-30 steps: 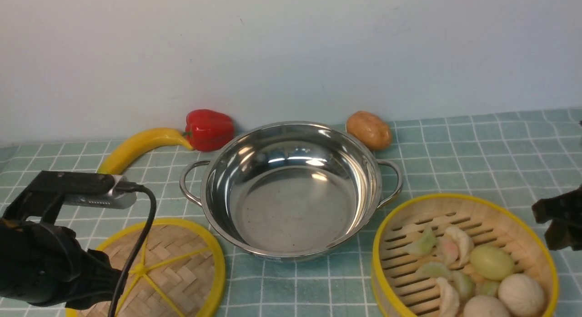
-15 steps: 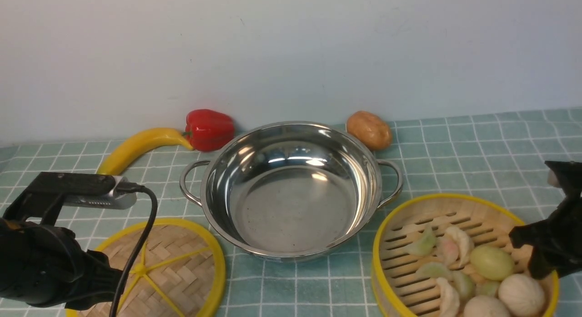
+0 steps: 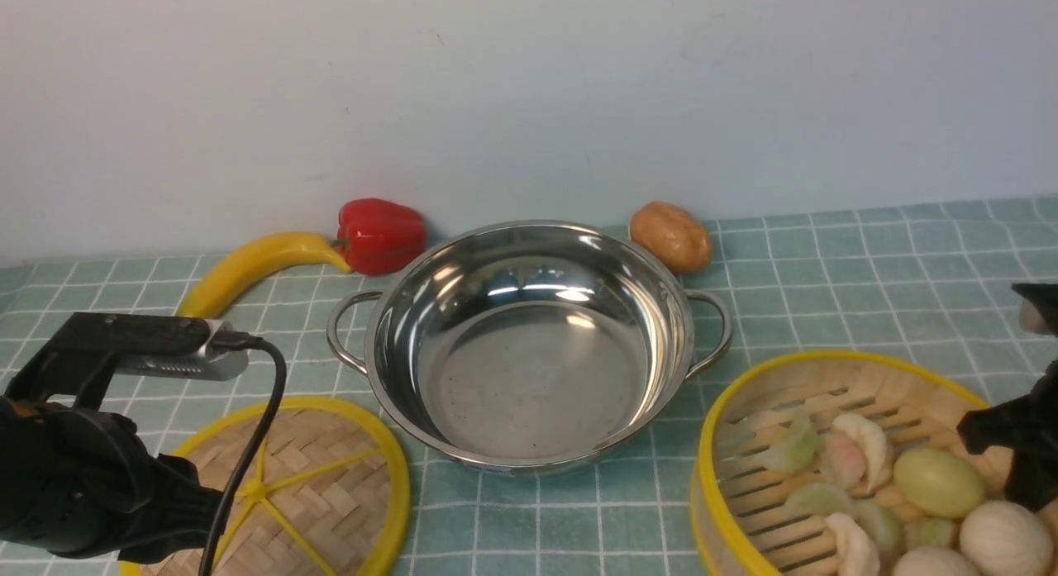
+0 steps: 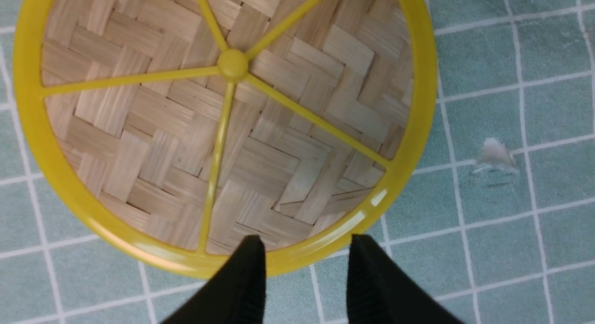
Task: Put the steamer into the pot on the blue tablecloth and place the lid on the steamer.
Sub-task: 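Reach for and grasp the rim of the bamboo steamer holding the buns with the right gripper, then place the bamboo steamer basket of food into the steel pot with the right gripper, then grasp the bamboo steamer lid lying on the table by its centre knob, then place the yellow bamboo steamer lid onto the steamer in the pot with the left gripper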
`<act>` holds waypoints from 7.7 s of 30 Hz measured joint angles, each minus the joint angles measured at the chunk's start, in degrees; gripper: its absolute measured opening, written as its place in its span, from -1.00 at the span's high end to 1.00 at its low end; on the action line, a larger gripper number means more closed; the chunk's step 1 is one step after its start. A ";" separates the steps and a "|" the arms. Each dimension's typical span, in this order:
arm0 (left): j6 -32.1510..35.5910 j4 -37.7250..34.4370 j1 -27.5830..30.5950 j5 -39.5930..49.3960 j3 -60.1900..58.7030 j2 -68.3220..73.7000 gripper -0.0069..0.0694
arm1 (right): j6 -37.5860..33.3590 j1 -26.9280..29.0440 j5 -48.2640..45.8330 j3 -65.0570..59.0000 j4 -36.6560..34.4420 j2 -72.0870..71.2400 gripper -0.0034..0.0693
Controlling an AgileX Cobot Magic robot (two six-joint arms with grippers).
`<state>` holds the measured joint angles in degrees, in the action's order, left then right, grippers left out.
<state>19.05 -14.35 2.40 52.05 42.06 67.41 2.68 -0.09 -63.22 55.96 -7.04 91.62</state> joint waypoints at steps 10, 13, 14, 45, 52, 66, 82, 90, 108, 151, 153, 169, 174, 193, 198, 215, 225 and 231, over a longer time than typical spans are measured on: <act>0.00 0.00 0.00 0.00 0.00 0.00 0.18 | 0.95 -2.41 -7.46 13.90 -0.13 -4.31 0.76; 0.00 0.00 0.00 0.00 0.00 0.05 0.18 | 3.00 -6.64 -7.55 21.64 -0.13 -3.35 0.76; 0.00 0.00 0.00 0.00 0.00 0.05 0.18 | 3.97 -9.08 -7.75 26.47 -0.17 -1.90 0.76; -1.53 0.96 0.00 0.00 0.00 0.05 0.18 | 9.93 -26.21 -8.30 64.72 2.03 42.18 0.76; -1.53 0.90 0.00 0.00 0.00 0.05 0.18 | 9.93 -26.21 -8.20 69.51 2.15 45.39 0.76; -1.53 0.90 0.00 0.00 0.00 0.05 0.18 | 9.87 -26.21 -8.30 70.34 1.62 46.79 0.75; -9.39 7.46 0.00 -8.59 0.00 0.05 0.18 | 10.12 -26.21 -7.63 70.67 -1.44 46.79 -0.05; -11.02 8.97 0.00 -8.84 0.00 1.58 0.18 | 10.17 -26.21 -7.40 70.67 1.73 44.29 -0.09; -11.08 6.13 0.00 -16.37 0.04 13.22 0.18 | 8.74 -26.21 -7.32 70.68 4.38 22.40 -0.09; -9.29 1.61 3.66 -11.84 8.51 21.69 0.50 | 4.08 -26.21 -7.30 70.69 5.96 -10.67 -0.09; -11.62 6.42 5.41 -7.07 12.32 20.33 0.50 | 4.08 -26.21 -7.30 70.55 7.34 -11.02 -0.09; -17.73 20.71 -22.31 6.83 47.51 30.58 0.50 | 4.76 -26.21 -7.50 49.87 12.92 -28.36 -0.09; -18.27 22.92 -29.17 9.42 55.11 40.88 0.50 | 6.60 -26.21 -7.67 46.57 12.92 -32.02 -0.09; -18.27 23.54 -32.06 13.27 66.17 52.83 0.50 | 7.35 -26.21 -7.67 46.31 12.96 -33.02 -0.09; -18.31 23.29 -32.06 12.89 66.19 52.83 0.50 | 7.41 -26.21 -7.67 46.31 12.96 -33.02 -0.09; -18.46 21.84 -32.06 12.26 66.19 52.83 0.50 | 7.40 -26.21 -7.67 46.31 13.03 -33.02 -0.09; -19.05 21.84 -32.06 12.44 66.19 52.83 0.50 | 7.40 -26.21 -7.67 46.31 13.03 -33.02 -0.09; -19.05 21.84 -32.06 12.39 66.19 52.83 0.50 | 7.42 -26.21 -7.67 46.31 13.03 -33.02 -0.09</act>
<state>0.00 7.50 -29.65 64.44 108.25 120.25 10.10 -26.30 -70.89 102.27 5.99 58.60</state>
